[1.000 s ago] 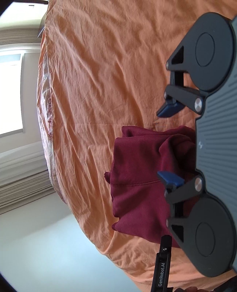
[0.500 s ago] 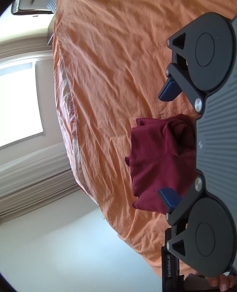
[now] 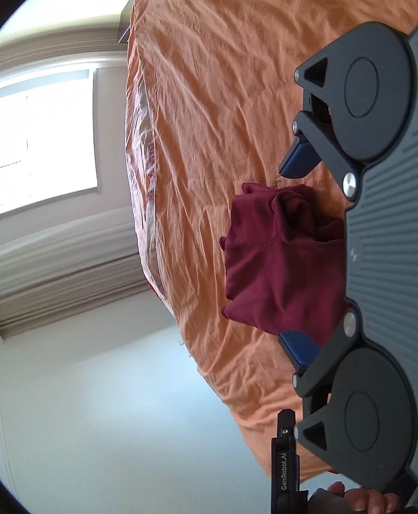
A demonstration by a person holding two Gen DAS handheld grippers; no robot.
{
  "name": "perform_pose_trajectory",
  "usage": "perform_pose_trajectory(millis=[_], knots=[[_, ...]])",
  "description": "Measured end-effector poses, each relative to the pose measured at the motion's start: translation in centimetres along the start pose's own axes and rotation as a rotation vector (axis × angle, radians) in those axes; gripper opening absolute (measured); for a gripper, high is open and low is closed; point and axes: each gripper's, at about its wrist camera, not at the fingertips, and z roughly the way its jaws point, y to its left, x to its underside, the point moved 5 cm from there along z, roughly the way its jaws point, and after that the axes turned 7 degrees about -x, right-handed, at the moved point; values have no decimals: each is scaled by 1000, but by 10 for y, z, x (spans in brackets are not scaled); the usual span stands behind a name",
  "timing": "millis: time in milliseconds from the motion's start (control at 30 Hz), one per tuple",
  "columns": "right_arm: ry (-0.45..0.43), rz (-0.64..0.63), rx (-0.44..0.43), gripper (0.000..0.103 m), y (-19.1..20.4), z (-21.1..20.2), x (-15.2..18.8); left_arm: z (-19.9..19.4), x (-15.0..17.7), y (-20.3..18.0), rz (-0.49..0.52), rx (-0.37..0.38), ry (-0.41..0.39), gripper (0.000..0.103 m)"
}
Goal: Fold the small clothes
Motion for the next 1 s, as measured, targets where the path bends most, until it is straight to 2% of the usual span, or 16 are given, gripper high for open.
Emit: perform_pose_trajectory(millis=[300, 633, 1000], knots=[[13, -23, -36, 103, 10, -52, 30, -53, 50, 9, -13, -59, -19, 102], [2, -49, -30, 103, 18, -97, 58, -95, 91, 7, 22, -53, -52, 102], [59, -35, -26, 103, 28, -130, 94, -125, 135, 23, 24, -53, -49, 102]])
